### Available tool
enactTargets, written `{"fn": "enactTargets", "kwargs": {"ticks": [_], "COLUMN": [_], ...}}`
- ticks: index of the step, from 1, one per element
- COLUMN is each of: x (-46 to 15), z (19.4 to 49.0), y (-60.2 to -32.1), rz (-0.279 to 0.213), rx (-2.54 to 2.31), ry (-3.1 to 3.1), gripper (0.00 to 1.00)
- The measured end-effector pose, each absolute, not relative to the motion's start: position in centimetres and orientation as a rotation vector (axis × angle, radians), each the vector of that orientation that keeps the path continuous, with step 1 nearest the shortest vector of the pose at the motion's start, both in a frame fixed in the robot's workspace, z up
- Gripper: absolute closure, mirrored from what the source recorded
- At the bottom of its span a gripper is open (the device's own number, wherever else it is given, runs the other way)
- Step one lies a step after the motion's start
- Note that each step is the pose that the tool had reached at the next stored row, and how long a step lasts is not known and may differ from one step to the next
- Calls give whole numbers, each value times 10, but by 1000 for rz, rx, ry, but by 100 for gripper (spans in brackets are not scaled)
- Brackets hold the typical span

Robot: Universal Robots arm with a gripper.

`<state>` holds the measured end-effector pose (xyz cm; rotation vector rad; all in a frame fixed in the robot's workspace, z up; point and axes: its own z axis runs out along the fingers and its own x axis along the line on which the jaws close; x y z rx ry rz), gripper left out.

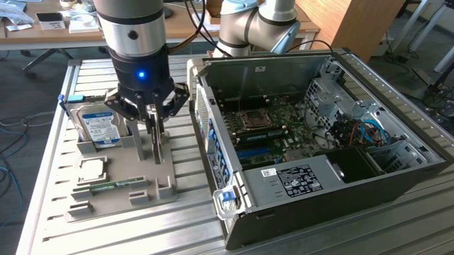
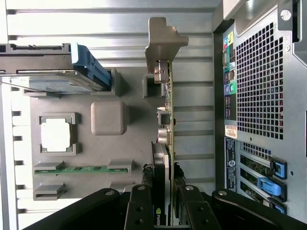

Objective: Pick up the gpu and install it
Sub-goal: 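Pick up the gpu and move the gpu toward the slot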

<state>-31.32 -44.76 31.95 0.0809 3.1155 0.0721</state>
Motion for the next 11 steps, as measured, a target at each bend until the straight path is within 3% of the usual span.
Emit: {"fn": "enactTargets", "kwargs": {"ticks": [11], "x": [-313], "z": [326], "y": [-448], "rz": [72], "rx": [81], "ry": [3115], "gripper": [73]}}
